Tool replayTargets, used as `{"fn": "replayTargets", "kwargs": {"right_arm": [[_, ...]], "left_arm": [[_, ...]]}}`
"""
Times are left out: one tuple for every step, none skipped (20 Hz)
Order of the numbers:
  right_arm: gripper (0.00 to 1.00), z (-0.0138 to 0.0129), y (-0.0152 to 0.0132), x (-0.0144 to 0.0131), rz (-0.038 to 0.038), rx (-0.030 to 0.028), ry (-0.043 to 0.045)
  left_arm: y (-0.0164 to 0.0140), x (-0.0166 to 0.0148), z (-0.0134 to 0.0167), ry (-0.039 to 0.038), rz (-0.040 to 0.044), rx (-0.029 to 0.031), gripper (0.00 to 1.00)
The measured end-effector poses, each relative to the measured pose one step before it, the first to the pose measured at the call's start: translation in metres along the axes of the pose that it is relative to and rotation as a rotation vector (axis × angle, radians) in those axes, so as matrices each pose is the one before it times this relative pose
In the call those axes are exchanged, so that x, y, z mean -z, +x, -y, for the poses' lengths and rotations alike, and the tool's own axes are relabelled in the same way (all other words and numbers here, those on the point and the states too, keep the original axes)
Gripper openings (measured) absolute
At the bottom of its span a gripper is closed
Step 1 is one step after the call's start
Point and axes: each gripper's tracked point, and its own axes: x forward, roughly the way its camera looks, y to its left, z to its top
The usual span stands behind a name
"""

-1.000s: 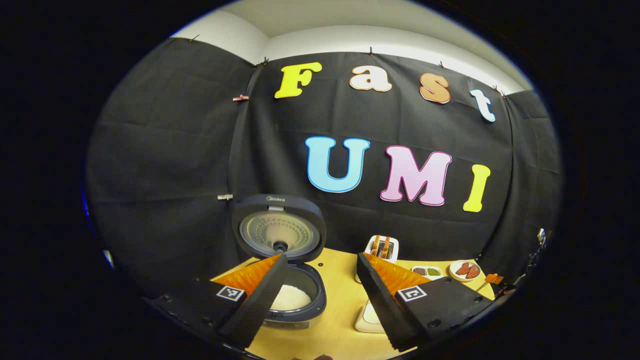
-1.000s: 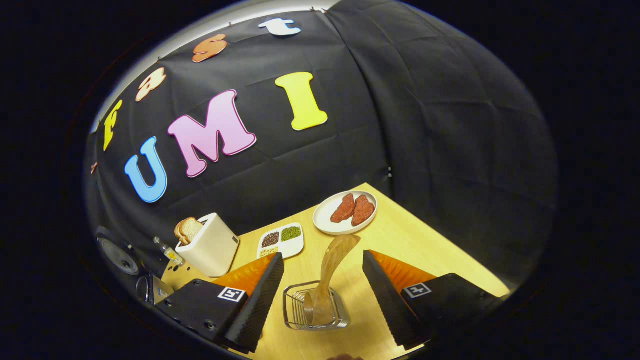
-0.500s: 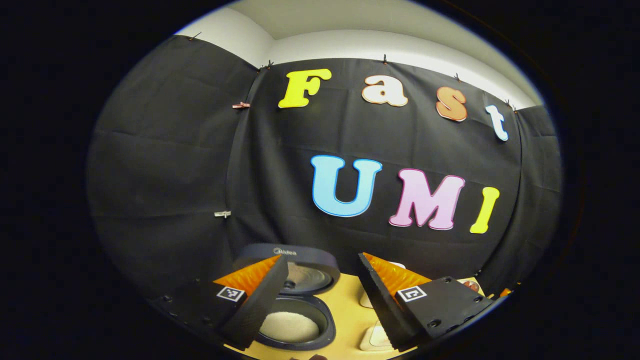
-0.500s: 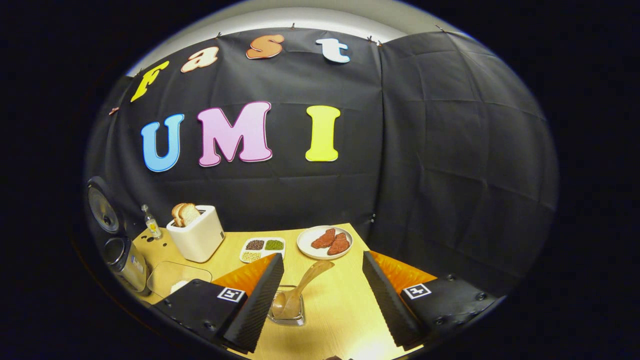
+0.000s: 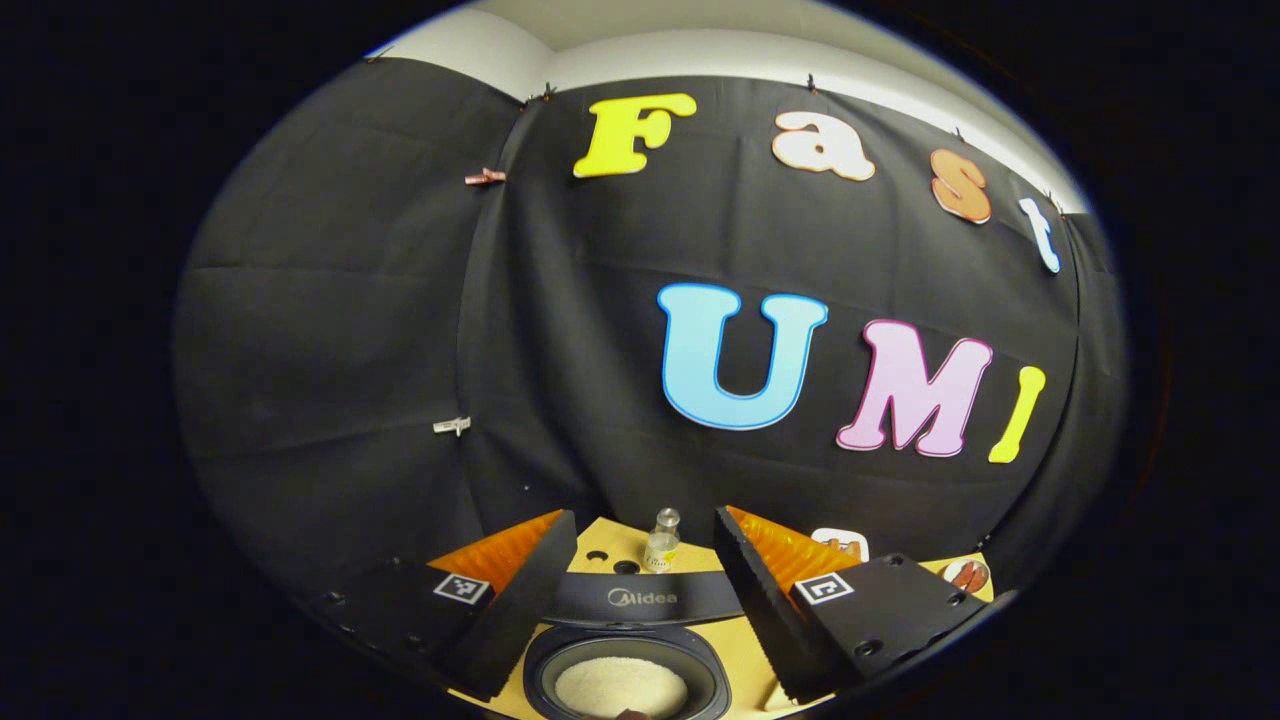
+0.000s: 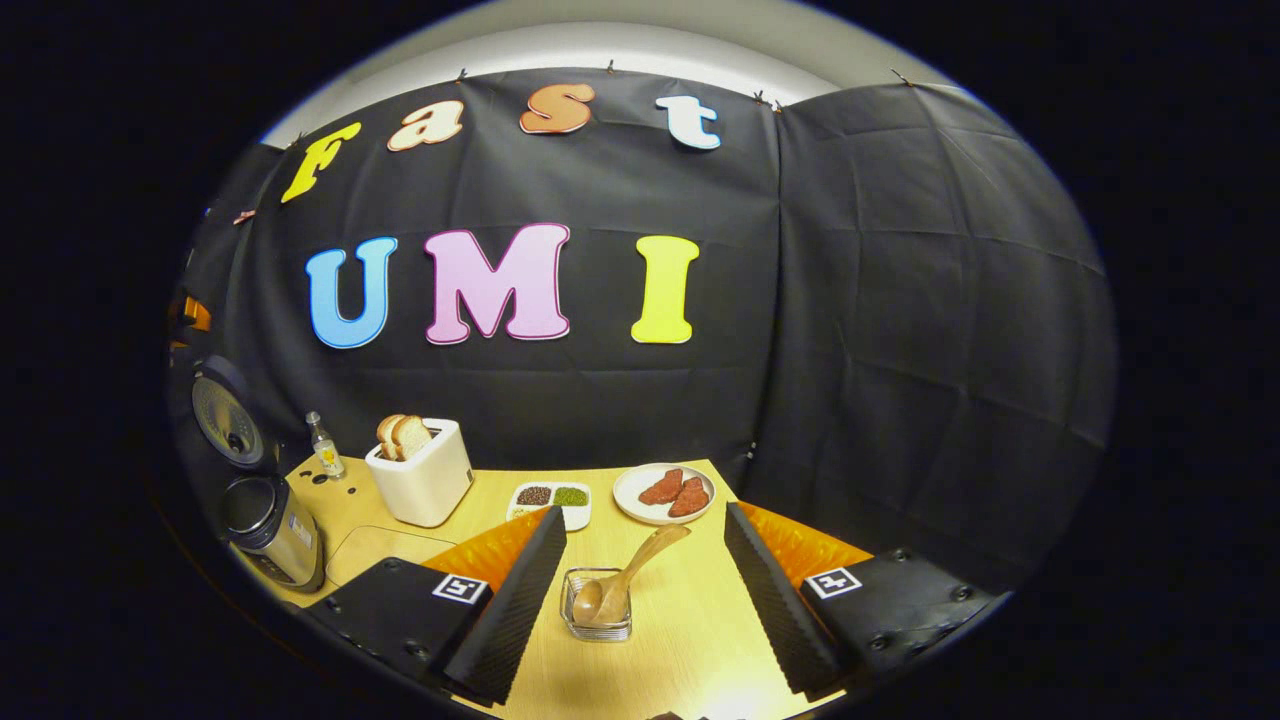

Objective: Close the left gripper, press the button to open the rice cooker; take a wooden spoon from the chopstick holder with the right hand, scoop a spoonful of rice and pour it into the rice cooker, then put the wooden spoon back into the chopstick holder.

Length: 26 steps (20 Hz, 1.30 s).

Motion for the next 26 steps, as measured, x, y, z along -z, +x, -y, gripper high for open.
{"fn": "replayTargets", "kwargs": {"right_arm": [[0.99,-0.00310,-0.00293,-0.00241,0.00576,-0.00332,-0.00360],[0.99,-0.00334,-0.00244,0.00041,0.00349,-0.00570,-0.00012],[0.99,-0.00544,-0.00196,0.00064,0.00180,-0.01195,0.00397],[0.99,-0.00454,-0.00093,0.00118,0.00095,-0.01053,0.00372],[0.99,-0.00301,0.00002,0.00367,-0.00516,-0.00902,-0.00116],[0.99,-0.00324,-0.00116,0.00381,-0.01022,-0.00998,-0.00350],[0.99,-0.00259,-0.00015,0.00333,-0.00841,-0.00948,-0.00102],[0.99,-0.00121,0.00147,0.00242,-0.00730,-0.00826,0.00200],[0.99,-0.00054,-0.00023,-0.00019,0.00210,-0.00210,0.00719],[0.99,0.00078,0.00006,-0.00075,0.00868,-0.00132,0.00904],[0.99,-0.00042,0.00097,-0.00024,0.00471,-0.00213,0.00770],[0.99,-0.00082,0.00101,0.00157,-0.00166,-0.00391,0.00574],[0.99,-0.00200,0.00204,0.00247,-0.00590,-0.00846,0.00441],[0.99,-0.00201,0.00287,0.00234,-0.00670,-0.00872,0.00253],[0.99,-0.00234,0.00255,0.00203,-0.00744,-0.00857,0.00043],[0.99,-0.00201,0.00151,0.00108,-0.00587,-0.00912,0.00041],[0.99,-0.00354,0.00079,0.00002,-0.00187,-0.01309,0.00614],[0.99,-0.00467,-0.00054,-0.00243,0.00671,-0.01461,0.01055],[0.99,-0.00442,0.00037,-0.00139,0.00555,-0.00961,0.00529],[0.99,-0.00239,-0.00009,0.00264,-0.00196,-0.00711,-0.00434],[0.99,-0.00366,0.00077,0.00337,-0.00681,-0.00732,-0.01028],[0.99,-0.00315,0.00050,0.00325,-0.01101,-0.00610,-0.01127],[0.99,-0.00460,0.00095,0.00212,-0.00736,-0.01088,-0.00616],[0.99,-0.00455,-0.00011,0.00013,-0.00025,-0.01070,-0.00177],[0.99,-0.00276,0.00048,-0.00068,0.00254,-0.00458,-0.00120],[0.99,-0.00214,-0.00007,0.00094,-0.00025,-0.00318,-0.00339]], "left_arm": [[0.00674,0.00863,-0.00150,0.00670,-0.04426,-0.00826,0.95],[0.00575,0.00792,-0.00311,0.00803,-0.03797,-0.01206,0.95],[0.00564,0.00346,-0.00254,0.01295,-0.02885,-0.01290,0.95],[0.00423,0.00501,-0.00008,0.00633,-0.02763,-0.01053,0.95],[0.00225,0.00598,0.00090,-0.00182,-0.02912,-0.00383,0.95],[-0.00079,0.00753,0.00024,-0.00317,-0.02392,-0.00790,0.95],[-0.00230,0.00247,0.00040,0.01410,-0.00616,-0.00773,0.97],[-0.00305,0.00337,0.00162,0.01271,-0.00126,0.00046,0.99],[-0.00550,0.00477,0.00104,0.00353,-0.01037,-0.00145,0.99],[-0.00649,0.00591,0.00062,-0.00077,-0.00463,0.00047,0.99],[-0.00616,0.00700,0.00090,-0.00588,-0.00927,0.00216,0.99],[-0.00681,0.00852,0.00089,-0.00677,-0.01013,0.00228,0.99],[-0.00670,0.00959,0.00166,0.00019,-0.01318,0.00246,1.00],[-0.00644,0.01158,0.00010,0.00060,-0.01415,0.00229,0.99],[-0.00618,0.01112,0.00082,0.00396,-0.01316,0.00232,0.99],[-0.00503,0.01156,0.00067,-0.00150,-0.01224,0.00257,0.99],[-0.00466,0.01101,0.00132,-0.00385,-0.01258,0.00093,0.99],[-0.00419,0.01363,0.00056,-0.00051,-0.01636,0.00125,0.99],[-0.00263,0.01313,0.00100,-0.00004,-0.01420,0.00054,0.99],[-0.00249,0.01282,0.00047,-0.00029,-0.01319,-0.00092,0.99],[-0.00084,0.01133,0.00044,-0.00381,-0.00865,-0.00071,0.99],[-0.00019,0.01270,0.00002,-0.00338,-0.01207,0.00028,0.99],[0.00242,0.01398,0.00046,-0.00475,-0.01725,0.00134,0.99],[0.00325,0.01404,-0.00005,-0.00521,-0.01706,0.00057,0.99],[0.00370,0.01287,0.00072,0.00152,-0.01118,0.00104,0.99],[0.00350,0.01159,0.00088,0.00820,-0.00460,0.00108,0.99]]}}
